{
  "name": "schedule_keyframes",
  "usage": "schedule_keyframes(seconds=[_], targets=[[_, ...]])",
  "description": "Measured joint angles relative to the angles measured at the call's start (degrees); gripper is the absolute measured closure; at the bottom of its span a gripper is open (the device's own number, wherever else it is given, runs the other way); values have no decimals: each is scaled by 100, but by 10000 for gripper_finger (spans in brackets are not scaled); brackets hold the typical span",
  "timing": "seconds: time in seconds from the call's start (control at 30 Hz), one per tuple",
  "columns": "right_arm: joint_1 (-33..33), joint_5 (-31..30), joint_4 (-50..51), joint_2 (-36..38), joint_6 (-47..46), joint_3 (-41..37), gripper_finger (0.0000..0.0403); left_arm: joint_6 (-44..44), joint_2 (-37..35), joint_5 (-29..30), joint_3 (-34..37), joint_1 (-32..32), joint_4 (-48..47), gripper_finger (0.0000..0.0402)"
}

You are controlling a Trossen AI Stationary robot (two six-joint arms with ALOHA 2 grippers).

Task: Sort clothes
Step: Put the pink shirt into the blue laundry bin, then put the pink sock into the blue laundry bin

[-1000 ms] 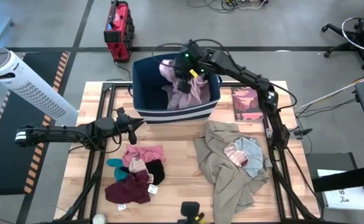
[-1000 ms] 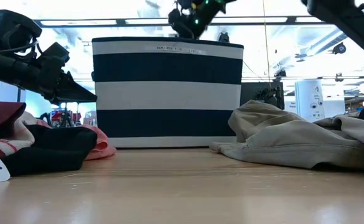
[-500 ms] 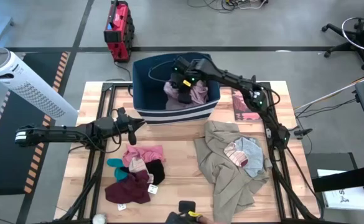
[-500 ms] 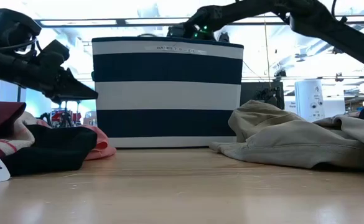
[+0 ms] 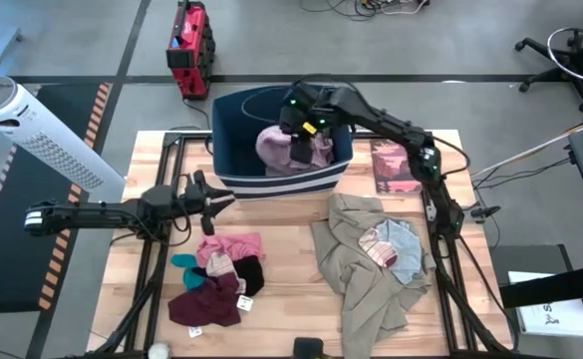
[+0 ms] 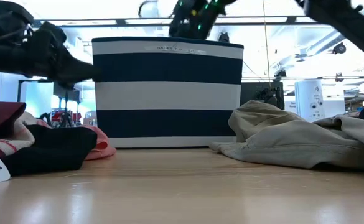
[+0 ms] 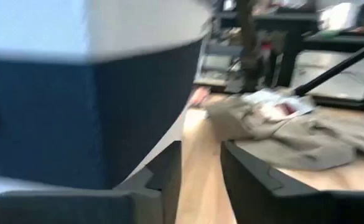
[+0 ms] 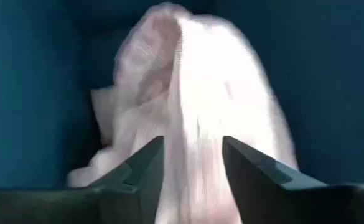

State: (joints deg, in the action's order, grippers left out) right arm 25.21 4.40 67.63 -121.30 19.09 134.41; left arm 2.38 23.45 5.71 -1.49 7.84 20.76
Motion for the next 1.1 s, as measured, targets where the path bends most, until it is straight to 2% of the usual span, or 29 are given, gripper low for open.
schedule_keyframes(seconds=[0.2,0.37,0.53,0.63,0.9,1.1], targets=[[-259,-257,22,871,-23,0,192,-40,-53,-463,-144,-2,92,220],[-530,-310,540,1560,-292,0,165,-367,-40,-894,-436,-30,-40,177],[-969,-326,1434,2030,-863,-85,151,-714,-40,-943,-691,-111,-195,165],[-1405,-627,1811,2250,-1206,-353,152,-809,-44,-944,-752,-200,-205,171],[-2619,-1029,1760,3239,-2567,-2205,155,-940,-49,-943,-824,-670,-269,191],[-3537,-1202,673,4088,-3548,-4139,145,-1086,-45,-942,-825,-1167,-283,183]])
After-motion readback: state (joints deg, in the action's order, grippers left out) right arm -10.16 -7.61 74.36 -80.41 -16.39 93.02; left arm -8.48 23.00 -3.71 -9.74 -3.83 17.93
